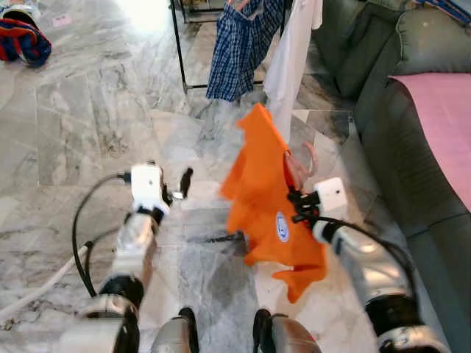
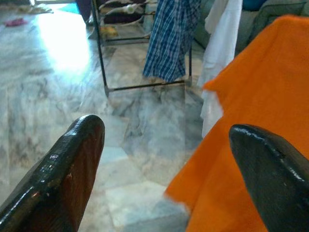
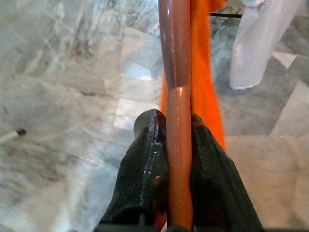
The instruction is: Hang hanger
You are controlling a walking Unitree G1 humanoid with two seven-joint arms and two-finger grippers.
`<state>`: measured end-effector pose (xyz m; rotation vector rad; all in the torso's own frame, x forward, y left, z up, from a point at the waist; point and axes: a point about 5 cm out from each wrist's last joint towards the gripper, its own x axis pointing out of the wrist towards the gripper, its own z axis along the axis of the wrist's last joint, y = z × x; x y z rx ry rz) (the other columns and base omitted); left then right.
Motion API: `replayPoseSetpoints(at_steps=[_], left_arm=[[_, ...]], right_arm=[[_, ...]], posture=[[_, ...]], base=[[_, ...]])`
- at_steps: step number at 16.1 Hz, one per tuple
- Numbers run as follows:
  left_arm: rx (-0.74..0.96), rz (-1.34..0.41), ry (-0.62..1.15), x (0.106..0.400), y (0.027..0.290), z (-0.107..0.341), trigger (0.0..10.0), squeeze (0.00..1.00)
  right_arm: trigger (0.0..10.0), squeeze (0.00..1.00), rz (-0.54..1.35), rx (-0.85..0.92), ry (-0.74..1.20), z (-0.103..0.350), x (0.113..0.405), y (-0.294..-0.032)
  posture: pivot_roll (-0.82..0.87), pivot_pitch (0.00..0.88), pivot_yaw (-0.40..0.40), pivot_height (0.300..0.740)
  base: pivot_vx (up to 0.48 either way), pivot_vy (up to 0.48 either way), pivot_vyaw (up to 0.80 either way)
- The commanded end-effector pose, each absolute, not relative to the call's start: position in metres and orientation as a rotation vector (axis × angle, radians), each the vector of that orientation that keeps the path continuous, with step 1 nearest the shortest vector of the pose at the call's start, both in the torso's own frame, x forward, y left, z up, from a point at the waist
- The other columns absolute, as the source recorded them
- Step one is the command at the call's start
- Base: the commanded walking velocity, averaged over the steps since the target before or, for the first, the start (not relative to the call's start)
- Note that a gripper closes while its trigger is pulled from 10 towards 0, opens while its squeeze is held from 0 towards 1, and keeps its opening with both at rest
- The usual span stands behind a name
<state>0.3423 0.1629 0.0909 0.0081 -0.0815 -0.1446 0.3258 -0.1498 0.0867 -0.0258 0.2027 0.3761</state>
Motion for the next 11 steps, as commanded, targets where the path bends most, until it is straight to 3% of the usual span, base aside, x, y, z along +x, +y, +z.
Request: replayPoseSetpoints(at_steps=[1, 4, 11], left_arm=[[-0.001, -0.145, -0.053, 0.337, 0.160, 0.083, 10.0, 0.00], [-0.023, -0.167, -0.015, 0.329, 0.147, 0.071, 10.0, 0.00], [-0.035, -0.154, 0.012, 0.332, 0.147, 0.071, 10.0, 0.00]], right_arm=[[10.0, 0.00, 0.356, 0.005, 0.194, 0.088, 0.322, -0.145], [10.0, 0.00, 0.336, 0.068, 0.207, 0.083, 0.313, -0.127], [10.0, 0.00, 0.314, 0.084, 0.241, 0.080, 0.311, -0.123]], posture=[[-0.02, 0.251, -0.029, 0.740], [-0.02, 0.237, -0.026, 0.740], [-0.02, 0.210, -0.023, 0.740]], base=[[0.000, 0.000, 0.00], [0.087, 0.000, 0.00], [0.359, 0.000, 0.00]])
